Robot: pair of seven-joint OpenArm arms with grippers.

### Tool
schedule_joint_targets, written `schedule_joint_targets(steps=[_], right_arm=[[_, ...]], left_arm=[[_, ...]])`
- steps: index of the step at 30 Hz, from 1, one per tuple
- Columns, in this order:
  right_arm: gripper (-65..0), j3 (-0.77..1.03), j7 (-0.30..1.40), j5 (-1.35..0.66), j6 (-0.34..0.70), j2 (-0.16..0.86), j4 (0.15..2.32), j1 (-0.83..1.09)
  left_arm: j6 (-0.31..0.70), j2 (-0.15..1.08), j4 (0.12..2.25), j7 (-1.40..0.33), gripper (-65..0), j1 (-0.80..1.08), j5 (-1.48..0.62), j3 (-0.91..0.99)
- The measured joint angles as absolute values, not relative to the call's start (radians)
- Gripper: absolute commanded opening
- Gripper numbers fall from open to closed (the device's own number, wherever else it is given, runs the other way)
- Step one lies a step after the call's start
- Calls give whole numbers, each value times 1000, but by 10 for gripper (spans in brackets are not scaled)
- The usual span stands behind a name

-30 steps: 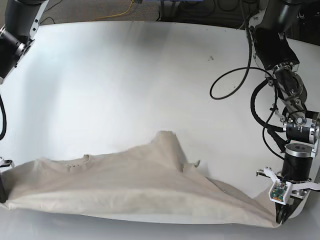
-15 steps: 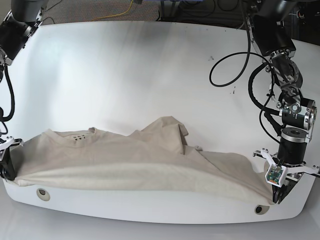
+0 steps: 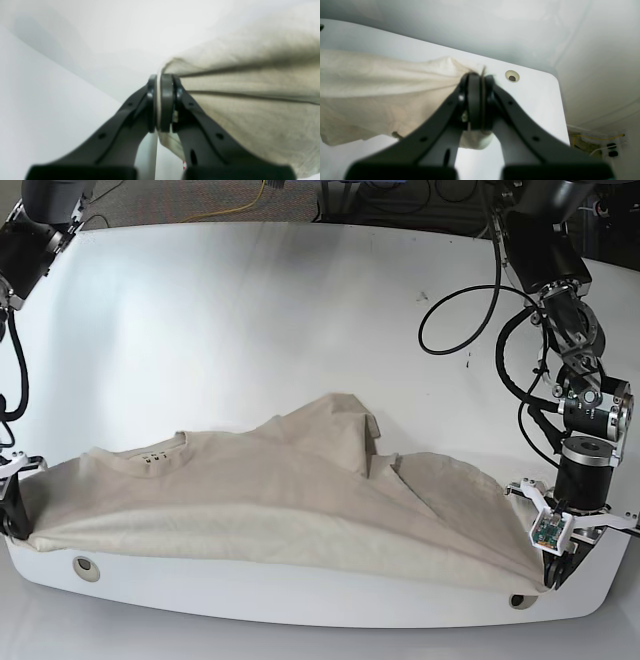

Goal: Layout the t-shirt on the table in an organized manner, then fold the t-shirt properly
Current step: 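Lower the stretched shirt onto the table with both grippers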

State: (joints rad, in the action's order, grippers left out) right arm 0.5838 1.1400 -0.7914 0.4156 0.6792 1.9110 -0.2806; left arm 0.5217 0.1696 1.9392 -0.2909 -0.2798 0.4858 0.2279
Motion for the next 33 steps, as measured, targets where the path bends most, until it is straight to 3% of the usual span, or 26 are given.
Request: schedule_joint_targets(steps=[17, 33], right_arm=[[-650, 581, 1144, -788, 416, 621, 1910, -226], [-650, 578, 1127, -622, 417, 550, 1855, -244]], left_arm=[[525, 167, 1936, -291, -650, -192, 486, 228], [520, 173, 1822, -274, -650, -204, 485, 228]])
